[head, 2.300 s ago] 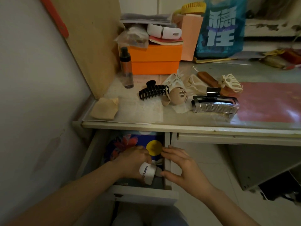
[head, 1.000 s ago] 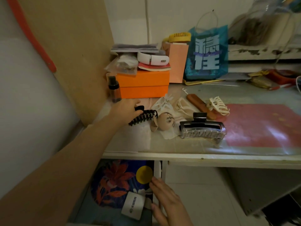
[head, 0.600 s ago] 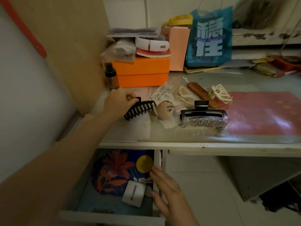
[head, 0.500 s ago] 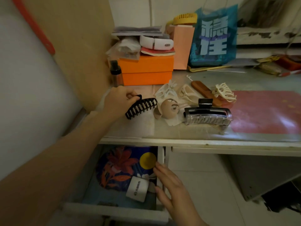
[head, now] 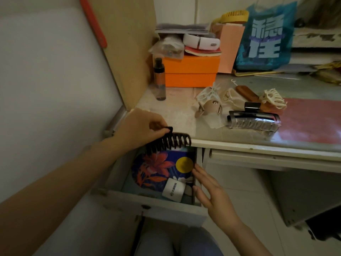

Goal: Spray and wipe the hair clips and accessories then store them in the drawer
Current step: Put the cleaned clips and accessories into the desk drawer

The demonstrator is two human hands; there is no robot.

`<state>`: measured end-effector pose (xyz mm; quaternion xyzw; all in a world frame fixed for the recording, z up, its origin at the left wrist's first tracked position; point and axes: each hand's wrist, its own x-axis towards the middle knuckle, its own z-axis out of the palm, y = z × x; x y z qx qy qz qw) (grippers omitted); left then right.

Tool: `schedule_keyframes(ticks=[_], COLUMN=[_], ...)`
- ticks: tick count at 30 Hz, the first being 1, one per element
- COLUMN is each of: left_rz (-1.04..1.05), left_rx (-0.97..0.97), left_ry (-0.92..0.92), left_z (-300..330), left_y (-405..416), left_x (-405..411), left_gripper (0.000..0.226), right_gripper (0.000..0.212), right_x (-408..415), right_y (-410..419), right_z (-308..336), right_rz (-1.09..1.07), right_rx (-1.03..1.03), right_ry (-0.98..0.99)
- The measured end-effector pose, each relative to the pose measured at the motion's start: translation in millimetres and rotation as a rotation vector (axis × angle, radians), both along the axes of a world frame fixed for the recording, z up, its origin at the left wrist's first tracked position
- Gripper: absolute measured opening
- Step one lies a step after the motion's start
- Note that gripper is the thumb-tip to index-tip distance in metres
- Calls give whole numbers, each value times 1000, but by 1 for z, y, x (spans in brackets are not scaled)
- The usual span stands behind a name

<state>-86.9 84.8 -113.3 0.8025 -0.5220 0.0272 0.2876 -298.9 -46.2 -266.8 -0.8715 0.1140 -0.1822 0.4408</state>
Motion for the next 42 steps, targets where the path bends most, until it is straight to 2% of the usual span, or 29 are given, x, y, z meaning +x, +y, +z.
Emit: schedule_keyframes(ticks=[5,9,15,18,21,25,30,37,40,42], left_rz=[-73,19,68,-7,-168,-308,-323,-252,-178,-140], left_rx=[205,417,383,391,451,505,524,459,155,-77], left_ry=[-68,-86,128,260,416,490,557,404,300,254], left_z=[-27,-60,-97,-106,-110,-114,-114,-107,-87,-71], left_y=[18,20,6,-6,-13,-14,-10,-5,-5,-11], left_x=[-16,-13,-3,-2,-6,-13,-16,-22,-28,-32], left_gripper=[17,23,20,18,12,17,19,32,36,30], right_gripper=[46,48,49,49,47,46,49,49,47,47], right_x=[-2,-3,-3,-2,-1,-1,-1,-1,-1,0], right_y=[2,4,4,4,3,3,3,4,5,6], right_z=[0,4,2,1,1,1,-1,1,1,0], right_rz=[0,3,1,-14,-20,-29,-33,-28,-20,-19], right_rx=[5,25,26,37,57,63,59,77,95,115], right_ry=[9,20,14,8,9,16,12,20,15,15])
